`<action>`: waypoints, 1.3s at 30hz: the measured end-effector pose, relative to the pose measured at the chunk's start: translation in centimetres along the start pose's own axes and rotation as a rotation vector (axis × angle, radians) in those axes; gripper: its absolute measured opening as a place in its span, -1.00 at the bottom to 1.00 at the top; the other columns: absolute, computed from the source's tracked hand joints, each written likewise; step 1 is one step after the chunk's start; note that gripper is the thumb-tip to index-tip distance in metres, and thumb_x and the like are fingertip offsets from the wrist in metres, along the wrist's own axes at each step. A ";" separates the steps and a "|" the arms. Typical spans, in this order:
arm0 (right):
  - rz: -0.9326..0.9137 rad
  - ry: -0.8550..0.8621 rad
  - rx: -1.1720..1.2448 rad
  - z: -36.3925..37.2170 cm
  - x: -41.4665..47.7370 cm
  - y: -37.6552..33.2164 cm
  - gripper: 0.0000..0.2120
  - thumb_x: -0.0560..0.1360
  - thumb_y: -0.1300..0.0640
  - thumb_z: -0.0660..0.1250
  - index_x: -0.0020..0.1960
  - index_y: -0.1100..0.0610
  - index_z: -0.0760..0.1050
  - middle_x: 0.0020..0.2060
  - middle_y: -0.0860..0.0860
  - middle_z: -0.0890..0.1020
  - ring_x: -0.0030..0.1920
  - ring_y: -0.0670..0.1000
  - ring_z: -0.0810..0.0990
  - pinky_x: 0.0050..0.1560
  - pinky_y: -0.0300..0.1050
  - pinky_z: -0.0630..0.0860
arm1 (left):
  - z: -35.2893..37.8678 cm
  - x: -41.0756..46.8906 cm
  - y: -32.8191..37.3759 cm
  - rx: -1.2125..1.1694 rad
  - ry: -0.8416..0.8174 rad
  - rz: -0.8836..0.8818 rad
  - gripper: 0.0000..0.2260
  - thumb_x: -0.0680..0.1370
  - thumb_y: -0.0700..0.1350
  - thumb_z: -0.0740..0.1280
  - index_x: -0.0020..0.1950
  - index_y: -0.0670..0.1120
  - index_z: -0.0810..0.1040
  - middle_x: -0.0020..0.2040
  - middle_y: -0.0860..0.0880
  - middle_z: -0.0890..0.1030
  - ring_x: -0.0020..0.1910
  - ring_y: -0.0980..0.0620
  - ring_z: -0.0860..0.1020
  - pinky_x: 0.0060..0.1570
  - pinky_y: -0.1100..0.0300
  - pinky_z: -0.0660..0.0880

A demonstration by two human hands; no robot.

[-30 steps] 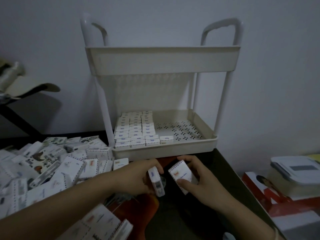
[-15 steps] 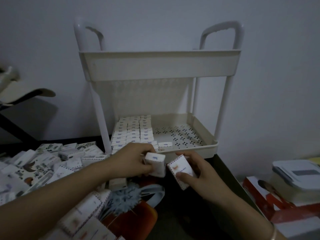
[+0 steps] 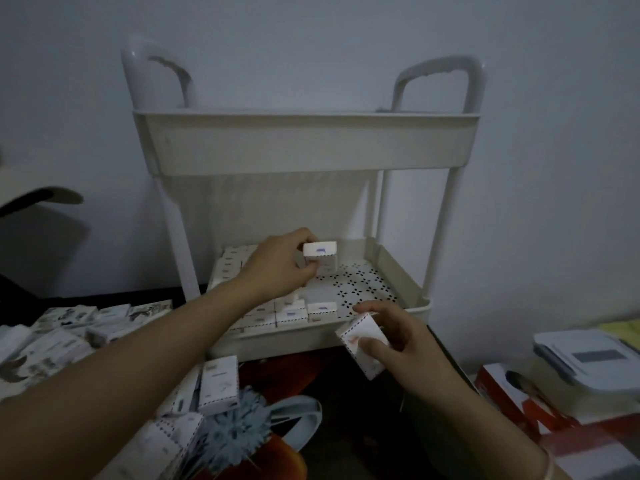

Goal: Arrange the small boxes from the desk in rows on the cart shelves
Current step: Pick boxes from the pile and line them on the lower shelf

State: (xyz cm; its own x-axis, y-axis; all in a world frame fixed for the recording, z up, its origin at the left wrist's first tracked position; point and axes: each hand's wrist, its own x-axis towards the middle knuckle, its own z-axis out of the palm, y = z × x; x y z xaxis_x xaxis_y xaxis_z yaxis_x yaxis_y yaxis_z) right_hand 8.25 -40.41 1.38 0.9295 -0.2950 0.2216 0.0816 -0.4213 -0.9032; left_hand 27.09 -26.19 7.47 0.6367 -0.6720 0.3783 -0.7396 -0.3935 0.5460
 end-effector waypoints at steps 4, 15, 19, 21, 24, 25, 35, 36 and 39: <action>0.016 0.002 -0.042 -0.3 0.2 0.7 -0.66 0.50 0.20 0.38 0.10 -0.22 0.45 0.09 -0.25 0.58 0.13 -0.21 0.56 0.12 -0.04 0.59 | 2.3 0.1 -1.2 0.242 0.049 0.022 -0.84 0.52 -0.07 0.35 0.05 0.11 0.45 -0.08 0.12 0.63 -0.21 0.08 0.56 -0.38 0.22 0.38; -0.042 0.236 0.007 -0.9 3.6 0.4 -0.76 0.47 0.22 0.42 0.01 -0.04 0.45 0.04 -0.15 0.61 0.05 -0.13 0.59 0.00 -0.07 0.61 | 3.1 0.0 -4.1 0.393 -0.141 -0.009 -0.79 0.51 0.15 0.32 0.05 0.10 0.58 0.00 0.10 0.64 -0.02 0.04 0.56 -0.05 0.08 0.53; -0.064 0.381 0.027 -0.7 7.1 0.2 -0.75 0.47 0.22 0.42 -0.01 -0.07 0.43 -0.01 -0.10 0.62 0.01 -0.03 0.63 -0.02 0.10 0.62 | 3.1 -0.1 -3.9 0.369 -0.210 0.013 -0.79 0.52 0.14 0.32 0.08 0.12 0.62 0.01 0.16 0.65 -0.02 0.09 0.59 -0.04 0.12 0.54; -0.050 0.422 -0.046 -0.6 9.0 0.8 -0.74 0.46 0.12 0.41 -0.03 -0.18 0.40 -0.02 -0.16 0.63 -0.05 -0.09 0.64 -0.01 0.16 0.60 | 3.0 -0.3 -3.7 0.348 -0.208 0.017 -0.74 0.51 0.15 0.34 0.17 0.14 0.57 0.03 0.18 0.64 -0.02 0.13 0.57 -0.06 0.18 0.49; -0.098 0.395 -0.151 0.1 11.0 0.9 -0.76 0.49 0.09 0.40 0.04 -0.15 0.39 0.01 -0.16 0.61 -0.10 -0.19 0.61 -0.07 -0.10 0.60 | 2.6 -0.6 -3.7 0.314 -0.202 0.011 -0.75 0.48 0.15 0.37 0.14 0.17 0.51 0.01 0.22 0.61 -0.04 0.16 0.52 -0.16 0.21 0.39; -0.121 0.368 -0.156 0.3 11.5 0.8 -0.78 0.51 0.12 0.39 0.08 -0.08 0.41 0.03 -0.11 0.61 -0.11 -0.20 0.59 -0.14 -0.27 0.57 | 2.5 -0.7 -3.7 0.310 -0.199 0.012 -0.77 0.48 0.14 0.38 0.11 0.17 0.53 0.01 0.22 0.62 -0.04 0.17 0.53 -0.16 0.21 0.41; -0.055 -0.075 -0.279 2.7 12.9 1.9 -0.73 0.50 0.31 0.25 -0.08 -0.07 0.49 -0.05 -0.07 0.59 -0.07 -0.01 0.57 -0.06 -0.07 0.54 | 0.5 -2.7 -3.5 0.375 -0.073 0.040 -0.79 0.56 -0.08 0.23 0.15 0.11 0.55 0.15 0.09 0.46 -0.10 0.07 0.49 -0.06 0.11 0.44; -0.037 -0.091 -0.278 2.8 13.0 2.0 -0.74 0.51 0.31 0.24 -0.07 -0.07 0.48 -0.04 -0.07 0.59 -0.07 -0.01 0.56 -0.07 -0.13 0.51 | 0.0 -3.0 -3.4 0.362 -0.054 0.028 -0.81 0.57 -0.10 0.23 0.13 0.10 0.54 0.14 0.09 0.46 -0.17 0.12 0.44 -0.07 0.12 0.42; 0.034 -0.151 -0.301 3.4 13.1 2.0 -0.79 0.54 0.27 0.22 0.08 0.01 0.45 0.05 -0.02 0.57 0.02 0.02 0.57 0.05 -0.09 0.51 | -1.7 -3.9 -2.9 0.337 -0.036 0.018 -0.83 0.58 -0.14 0.23 0.07 0.09 0.55 0.05 0.11 0.46 -0.29 0.22 0.38 -0.06 0.13 0.42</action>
State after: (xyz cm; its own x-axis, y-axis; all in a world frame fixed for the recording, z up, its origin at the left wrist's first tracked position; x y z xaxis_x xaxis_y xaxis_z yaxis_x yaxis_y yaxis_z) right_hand 21.80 -42.24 1.23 0.9745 -0.1922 0.1160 -0.0393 -0.6547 -0.7548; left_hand 27.13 -21.29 5.66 0.6188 -0.7005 0.3554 -0.7853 -0.5623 0.2591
